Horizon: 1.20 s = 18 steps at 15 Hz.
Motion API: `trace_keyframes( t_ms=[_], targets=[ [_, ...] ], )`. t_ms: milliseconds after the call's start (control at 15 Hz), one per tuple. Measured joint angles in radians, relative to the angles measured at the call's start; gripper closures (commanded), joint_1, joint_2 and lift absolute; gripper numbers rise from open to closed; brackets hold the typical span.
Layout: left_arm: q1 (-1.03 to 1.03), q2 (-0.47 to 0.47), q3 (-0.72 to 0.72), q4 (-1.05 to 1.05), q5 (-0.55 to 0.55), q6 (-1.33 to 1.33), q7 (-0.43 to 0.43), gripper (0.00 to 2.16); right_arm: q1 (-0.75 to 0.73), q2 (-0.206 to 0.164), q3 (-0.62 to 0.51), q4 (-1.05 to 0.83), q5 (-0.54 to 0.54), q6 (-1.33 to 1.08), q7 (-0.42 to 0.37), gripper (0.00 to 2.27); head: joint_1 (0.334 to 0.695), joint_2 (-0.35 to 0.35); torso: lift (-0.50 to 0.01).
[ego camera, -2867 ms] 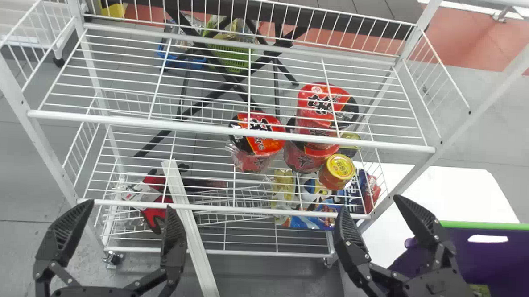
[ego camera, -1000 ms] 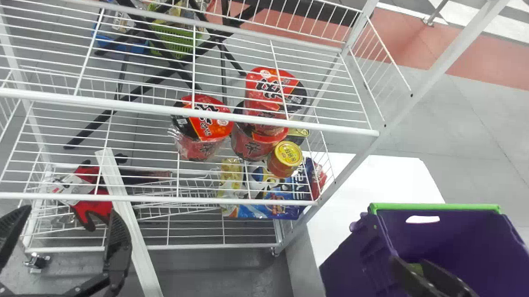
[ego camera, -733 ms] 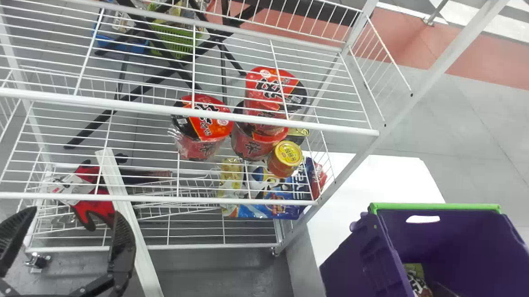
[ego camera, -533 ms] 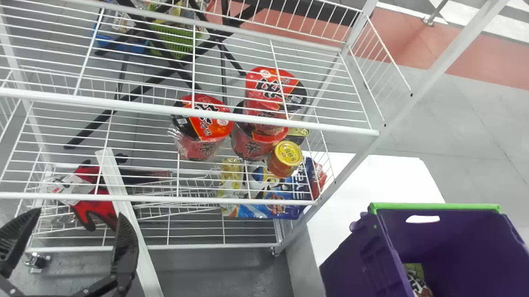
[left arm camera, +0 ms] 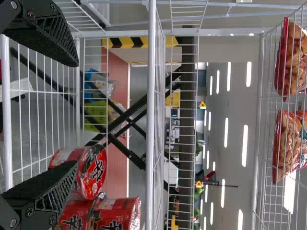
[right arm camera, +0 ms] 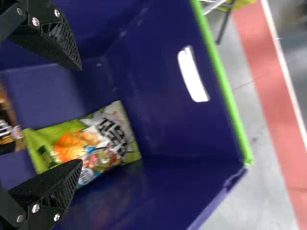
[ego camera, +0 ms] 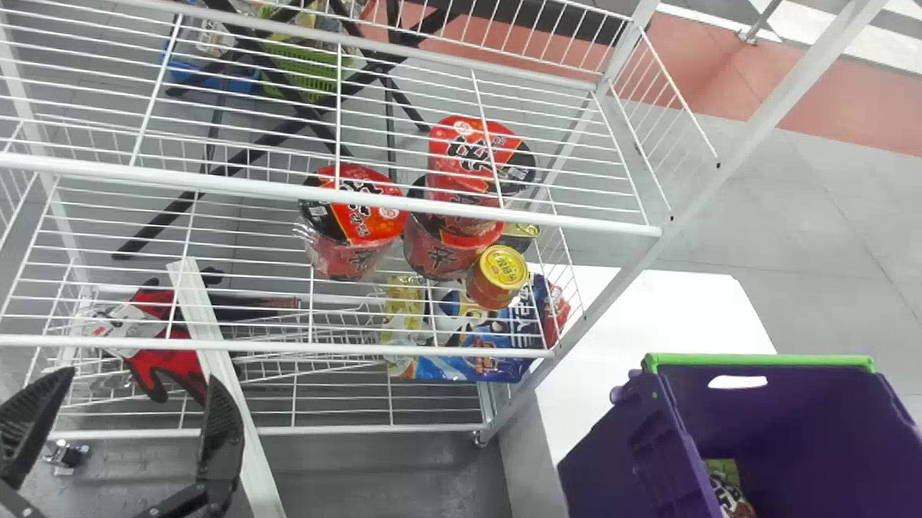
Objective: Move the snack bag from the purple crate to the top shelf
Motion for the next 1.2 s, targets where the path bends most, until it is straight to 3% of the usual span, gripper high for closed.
trace_keyframes(
  t_ms=[333, 533, 733, 1200],
  targets=[
    [0.0, 0.0, -0.003, 0.003, -0.001, 0.012, 0.011, 0.09, -0.018, -0.133, 0.143, 0.145, 0.252, -0.004, 0.198, 0.14, 0.695, -0.35, -0.468],
    [-0.001, 0.0, -0.003, 0.007, -0.002, 0.014, 0.012, 0.09, -0.04, -0.194, 0.215, 0.281, 0.355, -0.105, 0.292, 0.12, 0.695, -0.35, -0.468],
    [-0.011, 0.0, -0.001, 0.017, 0.002, 0.02, 0.011, 0.09, -0.061, -0.219, 0.289, 0.407, 0.46, -0.221, 0.35, 0.1, 0.695, -0.35, -0.468],
    [-0.025, 0.003, 0.009, 0.022, 0.018, 0.035, 0.003, 0.09, -0.099, -0.234, 0.443, 0.612, 0.594, -0.336, 0.349, 0.1, 0.695, -0.35, -0.468]
  ],
)
